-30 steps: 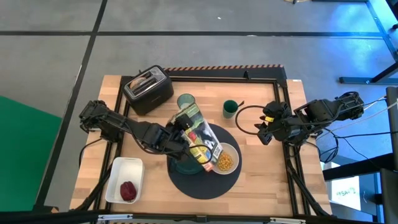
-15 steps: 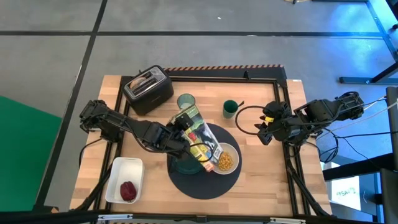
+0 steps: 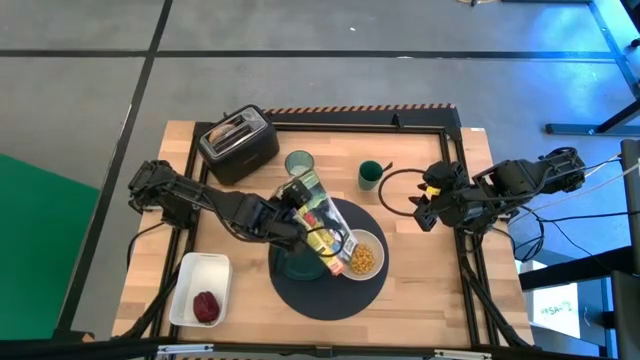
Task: Arrange a breakfast setting
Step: Pour the cereal from the yellow cereal box into the white bowl
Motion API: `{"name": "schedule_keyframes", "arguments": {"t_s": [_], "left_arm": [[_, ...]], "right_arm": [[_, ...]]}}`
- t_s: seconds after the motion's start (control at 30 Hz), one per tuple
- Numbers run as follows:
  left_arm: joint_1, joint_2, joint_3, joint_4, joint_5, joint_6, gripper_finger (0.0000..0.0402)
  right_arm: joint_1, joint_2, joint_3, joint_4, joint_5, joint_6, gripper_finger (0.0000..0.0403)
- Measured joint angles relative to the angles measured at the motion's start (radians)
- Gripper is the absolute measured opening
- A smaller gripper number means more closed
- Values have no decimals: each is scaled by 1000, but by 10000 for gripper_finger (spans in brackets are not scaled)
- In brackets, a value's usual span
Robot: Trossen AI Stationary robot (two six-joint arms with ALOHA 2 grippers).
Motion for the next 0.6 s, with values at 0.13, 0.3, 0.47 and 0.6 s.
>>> {"name": "schedule_keyframes", "arguments": {"t_s": [0.13,0.3,0.47,0.6], "left_arm": [[14,0,0,-12,31,-24,167],[23,0,0,6,29,-18,167],[17,0,0,29,29,-4,167],[11,0,0,24,28,-18,167]], "right_arm": [[0,0,0,0,0,0,192],[0,0,0,1,0,0,192],[0,0,0,1,0,0,192],[0,0,0,0,0,-2,192]]}}
